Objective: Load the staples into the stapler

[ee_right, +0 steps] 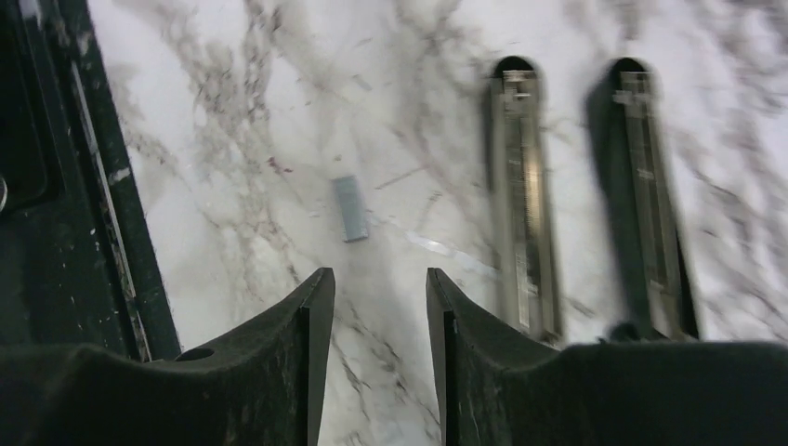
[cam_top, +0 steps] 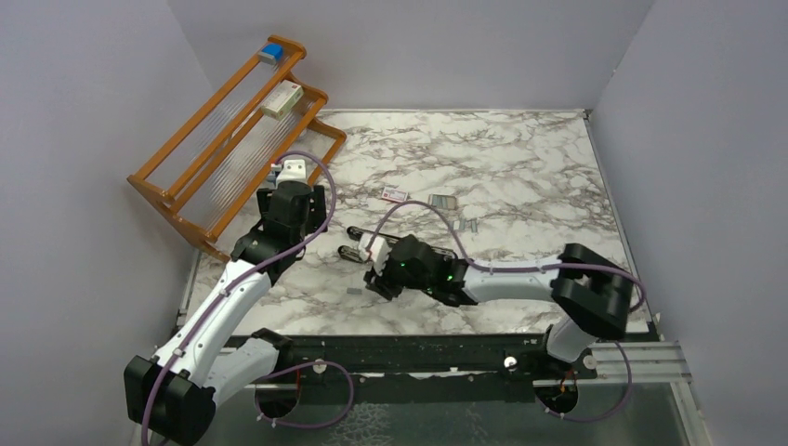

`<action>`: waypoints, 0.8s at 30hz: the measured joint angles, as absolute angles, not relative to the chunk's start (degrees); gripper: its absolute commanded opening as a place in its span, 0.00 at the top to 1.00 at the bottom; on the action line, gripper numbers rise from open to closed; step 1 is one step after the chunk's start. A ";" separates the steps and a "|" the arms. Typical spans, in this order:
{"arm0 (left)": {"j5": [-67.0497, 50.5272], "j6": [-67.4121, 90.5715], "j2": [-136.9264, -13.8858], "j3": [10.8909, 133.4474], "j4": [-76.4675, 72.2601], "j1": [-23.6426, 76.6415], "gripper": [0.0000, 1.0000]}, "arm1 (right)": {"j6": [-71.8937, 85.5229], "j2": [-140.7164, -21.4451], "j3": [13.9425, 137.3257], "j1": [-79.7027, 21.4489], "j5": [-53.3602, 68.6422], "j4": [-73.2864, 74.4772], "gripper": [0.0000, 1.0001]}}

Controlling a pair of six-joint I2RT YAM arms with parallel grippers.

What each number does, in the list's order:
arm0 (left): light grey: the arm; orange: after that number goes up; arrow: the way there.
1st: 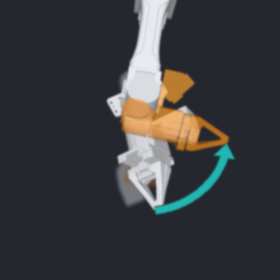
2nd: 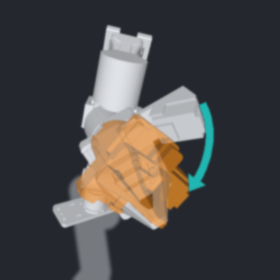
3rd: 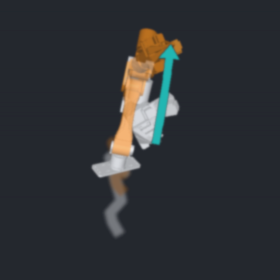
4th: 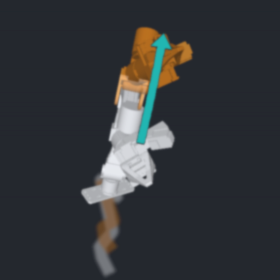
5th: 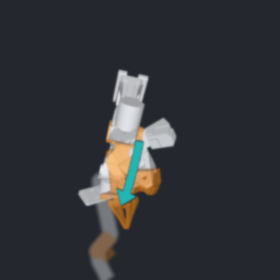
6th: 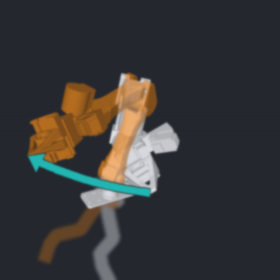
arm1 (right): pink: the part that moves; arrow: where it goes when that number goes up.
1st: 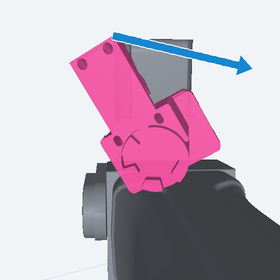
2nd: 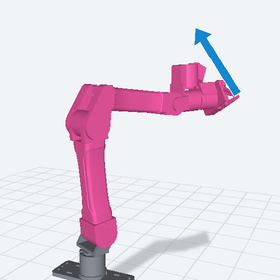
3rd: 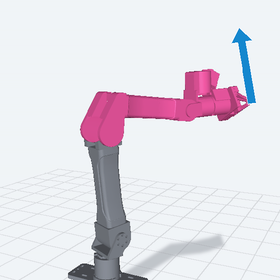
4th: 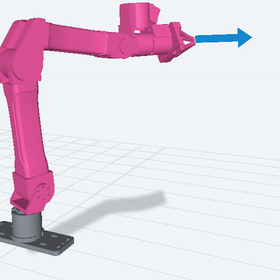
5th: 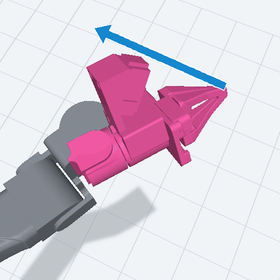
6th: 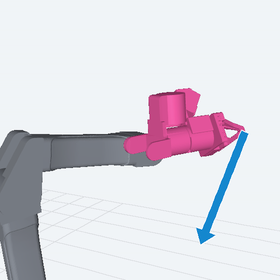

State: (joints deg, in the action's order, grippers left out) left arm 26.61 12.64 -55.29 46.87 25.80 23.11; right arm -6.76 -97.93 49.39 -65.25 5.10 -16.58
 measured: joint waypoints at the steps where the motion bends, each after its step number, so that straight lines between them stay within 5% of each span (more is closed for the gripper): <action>1: 26.61 12.64 -55.29 46.87 25.80 23.11 0.14 | -5.76 -94.67 48.01 -64.60 3.75 -16.49 0.55; 10: 26.28 12.53 -55.99 46.87 25.15 23.09 0.14 | 6.44 -76.69 42.83 -44.73 -13.17 -10.61 0.52; 15: 24.75 12.53 -56.55 46.87 24.71 23.09 0.14 | 10.52 -79.33 43.57 -32.18 -16.58 -1.45 0.48; 24: 23.51 12.51 -56.58 46.87 24.38 23.09 0.14 | 12.19 -90.17 47.55 -26.17 -15.51 7.66 0.47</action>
State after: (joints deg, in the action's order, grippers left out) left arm 23.51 12.51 -56.58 46.87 24.38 23.09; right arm 12.19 -90.17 47.55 -26.17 -15.51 7.66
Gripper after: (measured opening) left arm 0.858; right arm 0.526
